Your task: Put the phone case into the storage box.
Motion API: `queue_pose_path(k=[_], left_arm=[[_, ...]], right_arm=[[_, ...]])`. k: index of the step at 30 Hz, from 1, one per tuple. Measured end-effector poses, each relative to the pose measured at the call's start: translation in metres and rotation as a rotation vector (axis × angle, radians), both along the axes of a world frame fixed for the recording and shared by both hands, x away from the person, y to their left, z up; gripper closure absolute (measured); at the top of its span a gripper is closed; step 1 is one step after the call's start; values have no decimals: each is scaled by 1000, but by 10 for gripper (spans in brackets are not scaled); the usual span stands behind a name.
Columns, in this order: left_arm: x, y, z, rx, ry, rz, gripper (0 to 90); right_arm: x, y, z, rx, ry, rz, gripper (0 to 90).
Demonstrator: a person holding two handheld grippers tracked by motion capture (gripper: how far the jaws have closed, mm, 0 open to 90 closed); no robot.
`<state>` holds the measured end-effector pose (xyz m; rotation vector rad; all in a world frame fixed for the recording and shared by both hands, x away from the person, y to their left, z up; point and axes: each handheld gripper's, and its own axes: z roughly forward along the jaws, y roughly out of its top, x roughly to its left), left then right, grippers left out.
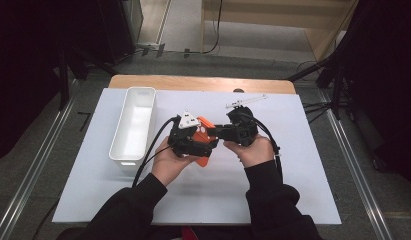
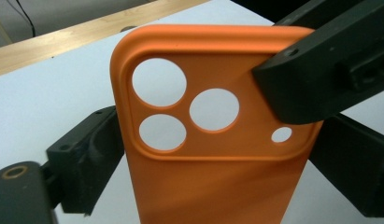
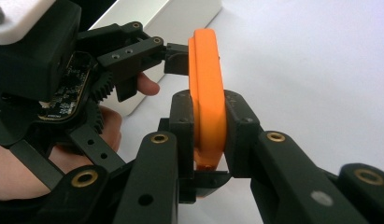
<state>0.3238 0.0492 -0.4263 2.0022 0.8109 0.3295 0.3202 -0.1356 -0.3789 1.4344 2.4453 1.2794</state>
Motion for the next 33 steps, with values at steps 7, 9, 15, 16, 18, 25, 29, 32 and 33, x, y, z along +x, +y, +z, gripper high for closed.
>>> queue_pose_path(k=[7, 9, 15, 16, 18, 25, 29, 32, 33], left_arm=[[-1, 0, 0, 4, -25, 6, 139], [-1, 0, 0, 5, -24, 8, 141], [-1, 2, 0, -2, -16, 0, 154], [-1, 2, 1, -11, -8, -3, 155], [0, 3, 1, -13, -5, -5, 157], [0, 3, 2, -1, -1, -12, 160], [0, 3, 2, 2, 8, -19, 160], [0, 3, 3, 9, 16, -21, 160], [1, 3, 3, 11, 18, -24, 160]], right_arm=[[0, 1, -1, 4, 5, -3, 744], [1, 1, -1, 6, 7, -2, 744], [0, 1, -1, 12, 8, -1, 743], [0, 1, -1, 12, 6, -2, 742], [0, 1, -1, 16, 4, -1, 742], [0, 1, -1, 16, 9, 4, 740], [0, 1, -1, 18, 9, 9, 737], [0, 1, -1, 17, 12, 11, 734], [0, 1, -1, 16, 12, 12, 732]])
